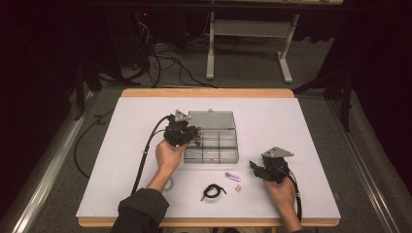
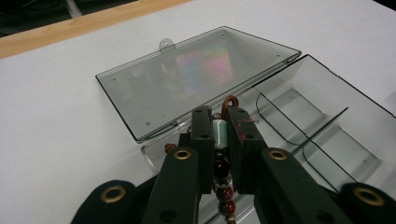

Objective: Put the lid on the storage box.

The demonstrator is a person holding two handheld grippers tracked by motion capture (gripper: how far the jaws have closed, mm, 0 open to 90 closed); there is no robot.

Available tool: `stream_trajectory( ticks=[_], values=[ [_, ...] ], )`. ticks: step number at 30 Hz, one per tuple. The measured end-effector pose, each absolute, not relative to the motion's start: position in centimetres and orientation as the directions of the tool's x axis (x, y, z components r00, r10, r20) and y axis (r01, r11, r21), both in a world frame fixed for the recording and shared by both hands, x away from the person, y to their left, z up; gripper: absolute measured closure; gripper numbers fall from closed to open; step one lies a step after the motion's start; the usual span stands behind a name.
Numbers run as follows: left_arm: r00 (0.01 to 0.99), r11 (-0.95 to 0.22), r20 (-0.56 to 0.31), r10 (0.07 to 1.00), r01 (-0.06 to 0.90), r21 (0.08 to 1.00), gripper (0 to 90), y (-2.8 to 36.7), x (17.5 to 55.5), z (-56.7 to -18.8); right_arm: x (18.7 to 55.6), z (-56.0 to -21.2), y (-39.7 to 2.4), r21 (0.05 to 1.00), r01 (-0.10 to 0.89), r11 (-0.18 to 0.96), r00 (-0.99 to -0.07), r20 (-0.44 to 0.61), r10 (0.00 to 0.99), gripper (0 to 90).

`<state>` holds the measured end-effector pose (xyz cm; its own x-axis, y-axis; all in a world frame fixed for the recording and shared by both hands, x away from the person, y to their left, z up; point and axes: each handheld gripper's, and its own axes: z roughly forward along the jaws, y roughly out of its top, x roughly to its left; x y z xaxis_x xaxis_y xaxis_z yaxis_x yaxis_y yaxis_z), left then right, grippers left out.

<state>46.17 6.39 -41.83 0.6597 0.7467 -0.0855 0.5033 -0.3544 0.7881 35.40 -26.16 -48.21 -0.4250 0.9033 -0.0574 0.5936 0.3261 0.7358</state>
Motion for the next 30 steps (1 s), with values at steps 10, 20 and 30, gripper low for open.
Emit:
stream_trajectory(
  ticks=[10, 20, 30],
  values=[
    [0.657, -0.356, -0.091, 0.748, 0.514, 0.781, 82.2, 5.9, 46.9, -42.7, 35.4, -48.2, -26.2, 0.735, 0.595, 0.325, -0.426, -0.055, 0.903, 41.7],
    [0.656, -0.369, -0.082, 0.751, 0.52, 0.77, 82.2, 5.6, 47.4, -43.6, 35.4, -48.2, -26.2, 0.735, 0.594, 0.326, -0.426, -0.056, 0.903, 41.7],
    [0.662, -0.39, -0.068, 0.747, 0.518, 0.761, 82.2, 5.3, 47.5, -44.1, 35.4, -48.2, -26.2, 0.735, 0.594, 0.326, -0.426, -0.057, 0.903, 41.7]
  ],
)
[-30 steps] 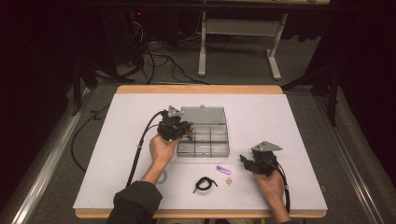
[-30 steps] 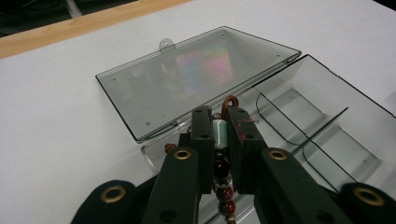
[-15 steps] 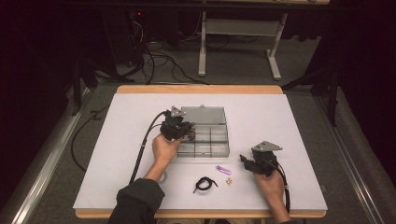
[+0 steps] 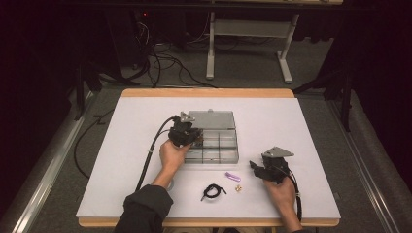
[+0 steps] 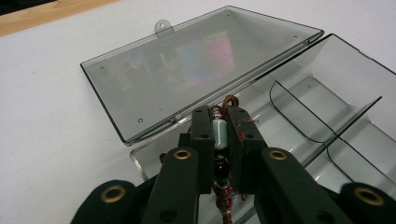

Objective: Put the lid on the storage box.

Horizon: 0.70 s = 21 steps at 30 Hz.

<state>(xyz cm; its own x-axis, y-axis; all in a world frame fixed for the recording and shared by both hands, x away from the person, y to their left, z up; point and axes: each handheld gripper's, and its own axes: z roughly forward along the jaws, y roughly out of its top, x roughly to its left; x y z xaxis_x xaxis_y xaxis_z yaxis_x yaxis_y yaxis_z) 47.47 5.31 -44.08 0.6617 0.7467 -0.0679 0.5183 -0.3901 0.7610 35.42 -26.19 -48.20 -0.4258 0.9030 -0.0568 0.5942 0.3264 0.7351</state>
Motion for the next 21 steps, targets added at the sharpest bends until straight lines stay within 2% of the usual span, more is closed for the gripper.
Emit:
stream_trajectory(
  ticks=[13, 21],
  values=[
    [0.667, -0.45, -0.027, 0.745, 0.531, 0.718, 82.0, 4.9, 47.5, -45.0, 35.4, -48.2, -26.2, 0.735, 0.594, 0.327, -0.426, -0.057, 0.903, 41.8],
    [0.671, -0.453, -0.031, 0.74, 0.533, 0.715, 80.9, 5.1, 47.4, -45.1, 35.4, -48.2, -26.2, 0.735, 0.594, 0.327, -0.426, -0.057, 0.903, 41.7]
  ],
)
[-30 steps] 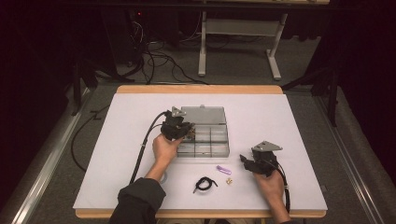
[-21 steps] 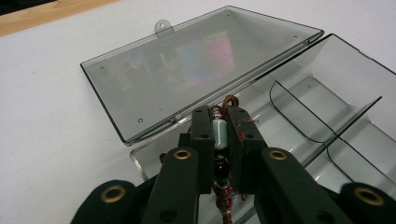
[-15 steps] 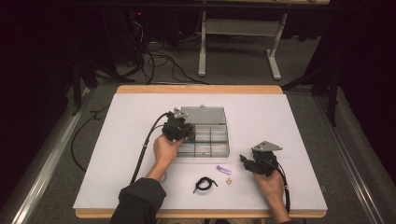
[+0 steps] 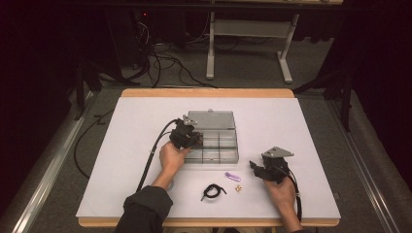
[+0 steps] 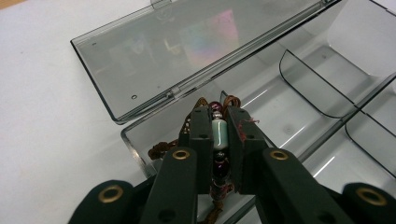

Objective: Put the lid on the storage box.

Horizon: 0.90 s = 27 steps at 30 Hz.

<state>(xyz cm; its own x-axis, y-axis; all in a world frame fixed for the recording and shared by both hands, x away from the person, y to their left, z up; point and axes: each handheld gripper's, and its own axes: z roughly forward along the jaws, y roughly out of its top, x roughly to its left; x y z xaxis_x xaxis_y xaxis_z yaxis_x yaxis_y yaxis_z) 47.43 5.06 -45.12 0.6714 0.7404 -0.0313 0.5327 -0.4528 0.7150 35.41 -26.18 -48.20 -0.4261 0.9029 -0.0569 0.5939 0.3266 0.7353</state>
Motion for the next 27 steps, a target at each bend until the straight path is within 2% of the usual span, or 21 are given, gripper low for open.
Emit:
stream_trajectory(
  ticks=[3, 8, 27],
  values=[
    [0.67, -0.449, -0.031, 0.742, 0.53, 0.72, 73.3, 5.3, 47.3, -45.0, 35.4, -48.2, -26.2, 0.735, 0.594, 0.327, -0.426, -0.057, 0.903, 41.7],
    [0.67, -0.434, -0.033, 0.741, 0.516, 0.738, 67.7, 5.8, 46.9, -44.6, 35.4, -48.2, -26.2, 0.735, 0.594, 0.326, -0.426, -0.056, 0.903, 41.7],
    [0.668, -0.386, -0.045, 0.743, 0.482, 0.787, 55.0, 8.9, 44.1, -42.7, 35.5, -48.2, -26.2, 0.735, 0.597, 0.322, -0.426, -0.05, 0.903, 41.5]
  ],
)
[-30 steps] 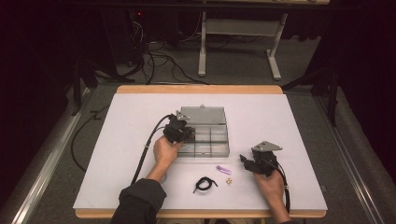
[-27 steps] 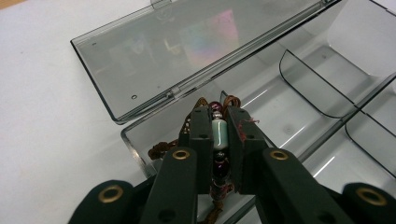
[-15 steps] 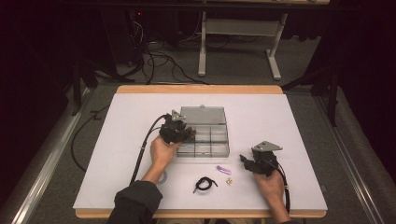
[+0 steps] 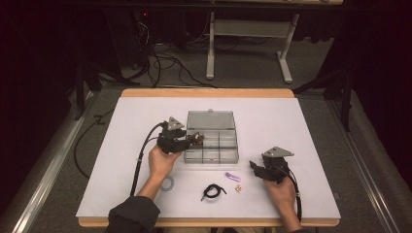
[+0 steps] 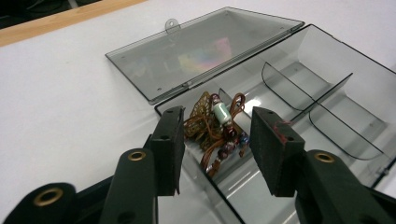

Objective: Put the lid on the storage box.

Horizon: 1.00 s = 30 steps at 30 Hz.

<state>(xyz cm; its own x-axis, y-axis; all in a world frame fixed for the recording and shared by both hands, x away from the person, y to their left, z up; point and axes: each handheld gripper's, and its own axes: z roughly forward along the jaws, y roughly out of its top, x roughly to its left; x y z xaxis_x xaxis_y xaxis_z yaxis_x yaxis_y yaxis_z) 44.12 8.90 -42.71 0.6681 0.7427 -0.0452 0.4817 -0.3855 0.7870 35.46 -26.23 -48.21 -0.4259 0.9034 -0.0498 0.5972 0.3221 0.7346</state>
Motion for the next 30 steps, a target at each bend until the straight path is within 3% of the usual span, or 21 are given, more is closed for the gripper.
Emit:
stream_trajectory(
  ticks=[12, 30],
  values=[
    [0.654, -0.355, -0.021, 0.756, 0.437, 0.826, 50.3, 11.6, 41.6, -41.6, 35.5, -48.2, -26.2, 0.735, 0.598, 0.321, -0.425, -0.049, 0.904, 41.3],
    [0.617, -0.314, -0.062, 0.785, 0.482, 0.818, 47.6, 15.4, 38.8, -43.0, 35.5, -48.2, -26.3, 0.733, 0.602, 0.317, -0.423, -0.044, 0.905, 40.6]
  ],
)
